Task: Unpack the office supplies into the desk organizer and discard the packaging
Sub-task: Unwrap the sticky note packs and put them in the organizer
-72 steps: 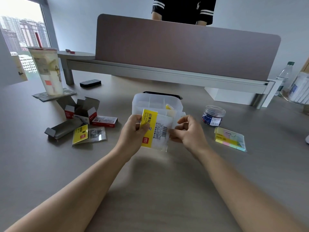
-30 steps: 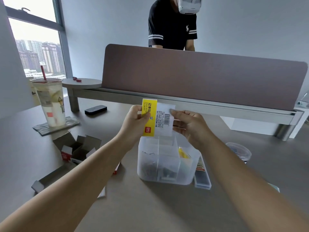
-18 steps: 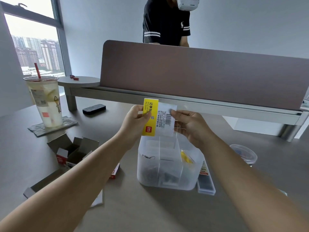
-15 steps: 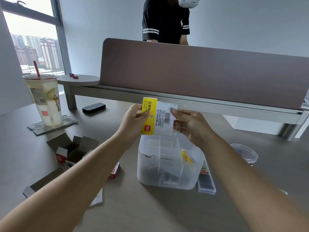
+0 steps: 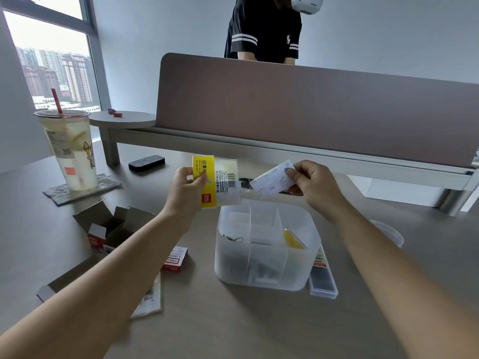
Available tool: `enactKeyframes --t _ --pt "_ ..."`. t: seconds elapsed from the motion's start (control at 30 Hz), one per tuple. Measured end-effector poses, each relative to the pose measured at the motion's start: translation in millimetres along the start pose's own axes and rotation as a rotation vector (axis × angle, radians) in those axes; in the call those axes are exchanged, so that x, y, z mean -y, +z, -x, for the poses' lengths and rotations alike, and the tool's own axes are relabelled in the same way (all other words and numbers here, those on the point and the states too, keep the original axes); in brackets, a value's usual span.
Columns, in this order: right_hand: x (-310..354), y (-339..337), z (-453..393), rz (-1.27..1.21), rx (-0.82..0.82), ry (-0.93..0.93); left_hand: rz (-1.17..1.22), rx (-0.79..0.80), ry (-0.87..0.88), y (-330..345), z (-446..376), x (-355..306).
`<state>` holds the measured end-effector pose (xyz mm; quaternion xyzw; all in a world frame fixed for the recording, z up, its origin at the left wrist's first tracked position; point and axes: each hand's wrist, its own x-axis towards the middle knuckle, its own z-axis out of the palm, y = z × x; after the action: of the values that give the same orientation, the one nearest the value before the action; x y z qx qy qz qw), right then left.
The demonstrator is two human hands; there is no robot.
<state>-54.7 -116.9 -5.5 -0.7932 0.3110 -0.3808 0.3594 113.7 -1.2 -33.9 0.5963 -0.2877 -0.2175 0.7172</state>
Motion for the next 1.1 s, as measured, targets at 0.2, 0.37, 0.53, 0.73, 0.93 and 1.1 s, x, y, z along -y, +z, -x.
enactKeyframes --t 0.2,0.37,0.53,0.73,0.93,1.1 --pt "7 -5 -6 0.268 0.273 -0.032 0.018 -0.008 -0.023 -6 -3 1" --pt "8 0 -10 0.476 0.399 -0.020 0.024 0.017 -0.037 -7 -5 2" --pt "-2 18 -11 0.461 0.422 -0.030 0.036 0.062 -0.047 -2 -6 5" --pt "-10 26 -11 0.330 0.389 -0.007 0.031 0.078 -0.063 3 -7 7" --pt "-14 29 -9 0.351 0.407 0.018 0.024 0.085 -0.063 8 -6 6" --pt "-10 22 -8 0.180 0.234 -0.043 -0.028 0.024 -0.029 12 -5 2"
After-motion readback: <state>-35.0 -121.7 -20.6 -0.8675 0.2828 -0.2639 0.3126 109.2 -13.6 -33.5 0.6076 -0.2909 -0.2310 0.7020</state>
